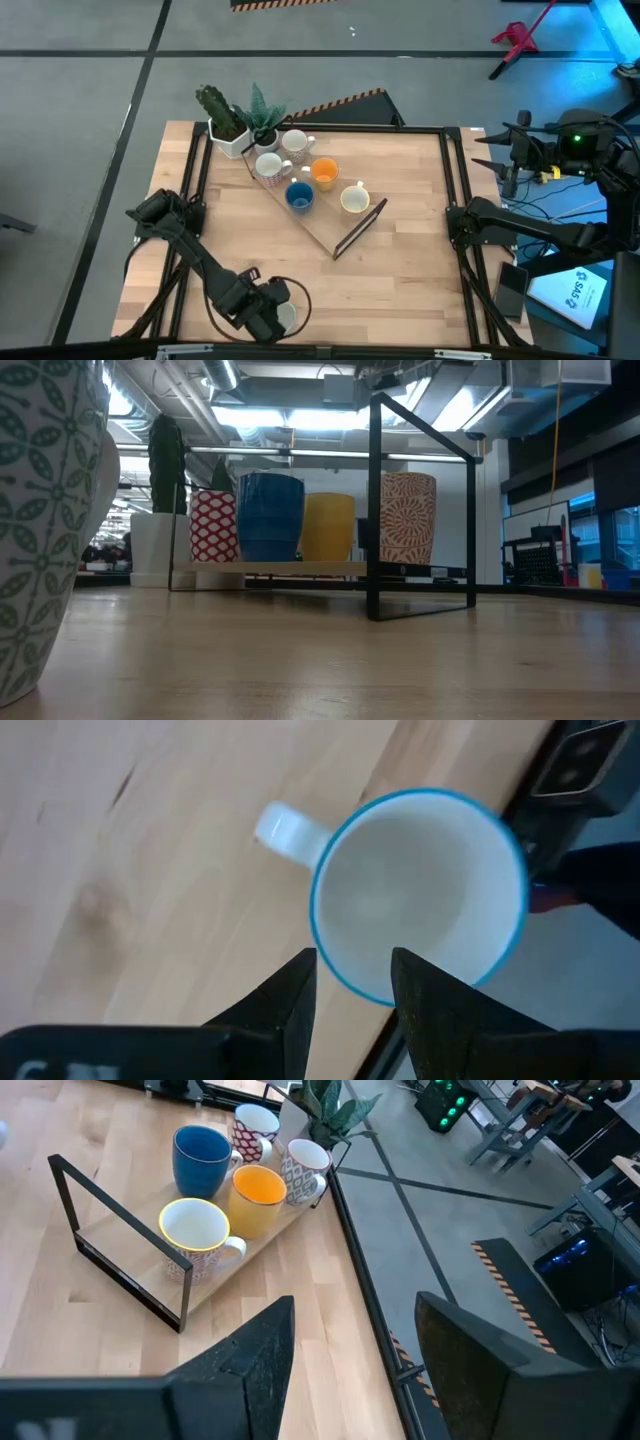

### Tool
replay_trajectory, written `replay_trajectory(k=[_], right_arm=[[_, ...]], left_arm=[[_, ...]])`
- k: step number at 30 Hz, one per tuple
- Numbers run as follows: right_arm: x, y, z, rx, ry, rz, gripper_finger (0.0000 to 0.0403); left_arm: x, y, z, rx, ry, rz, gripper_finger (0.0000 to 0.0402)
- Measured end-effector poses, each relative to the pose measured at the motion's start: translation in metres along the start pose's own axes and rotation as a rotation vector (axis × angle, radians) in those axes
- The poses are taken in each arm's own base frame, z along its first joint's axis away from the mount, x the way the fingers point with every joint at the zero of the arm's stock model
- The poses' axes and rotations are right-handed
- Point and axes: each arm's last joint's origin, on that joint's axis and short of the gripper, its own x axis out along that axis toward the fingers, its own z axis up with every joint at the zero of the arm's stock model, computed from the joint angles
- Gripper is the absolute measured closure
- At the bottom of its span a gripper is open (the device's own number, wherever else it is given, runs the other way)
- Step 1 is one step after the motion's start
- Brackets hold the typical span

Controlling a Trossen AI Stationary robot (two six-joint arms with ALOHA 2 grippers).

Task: Place coffee mugs
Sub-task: Put the green mug on the shelf

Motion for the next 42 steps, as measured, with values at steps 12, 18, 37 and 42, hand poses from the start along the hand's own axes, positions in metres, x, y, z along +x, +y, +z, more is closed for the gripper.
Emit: replay_trajectory(k=[12,18,37,42], right_arm=[[0.000,0.000,0.000,0.006,-0.001,0.000,0.0207],[0.000,0.000,0.000,0.007,-0.001,0.000,0.0207],[0.000,-0.001,0.000,0.007,0.011,-0.020,0.0207],[0.000,-0.002,0.001,-0.007,-0.004,-0.031,0.0207]], left_arm=[[0.021,0.007,-0.013,-0.065,0.025,0.077,0.0276],[0.036,0.014,-0.008,-0.089,0.061,0.072,0.0283],[0.019,0.098,0.099,-0.212,0.078,0.095,0.0385],[0.014,0.121,0.129,-0.179,0.031,0.082,0.0385]])
